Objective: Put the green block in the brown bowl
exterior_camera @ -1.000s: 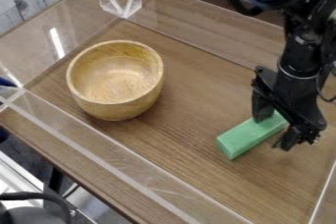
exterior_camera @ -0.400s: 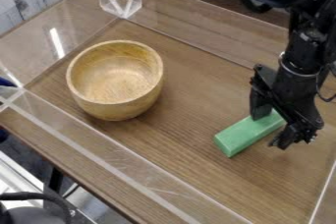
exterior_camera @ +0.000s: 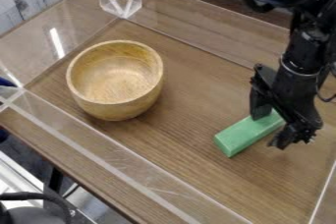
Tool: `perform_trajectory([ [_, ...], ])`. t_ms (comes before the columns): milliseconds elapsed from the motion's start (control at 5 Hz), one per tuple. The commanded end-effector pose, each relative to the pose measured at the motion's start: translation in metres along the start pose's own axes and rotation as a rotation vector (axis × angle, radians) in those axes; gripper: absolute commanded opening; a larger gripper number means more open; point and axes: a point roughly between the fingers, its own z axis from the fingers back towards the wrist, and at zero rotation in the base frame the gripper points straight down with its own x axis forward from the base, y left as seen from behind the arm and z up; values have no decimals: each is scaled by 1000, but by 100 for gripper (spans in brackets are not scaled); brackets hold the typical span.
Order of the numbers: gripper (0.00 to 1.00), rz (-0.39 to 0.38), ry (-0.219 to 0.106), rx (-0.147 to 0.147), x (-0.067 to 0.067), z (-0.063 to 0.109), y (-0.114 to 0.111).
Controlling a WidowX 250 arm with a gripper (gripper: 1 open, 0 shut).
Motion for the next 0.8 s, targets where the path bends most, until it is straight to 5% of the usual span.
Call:
perform_trajectory([
  [0, 100, 37, 96, 2, -16, -19, 18],
  [400, 100, 50, 75, -14, -30, -23, 37],
  [600, 100, 43, 128, -23, -40, -23, 45],
])
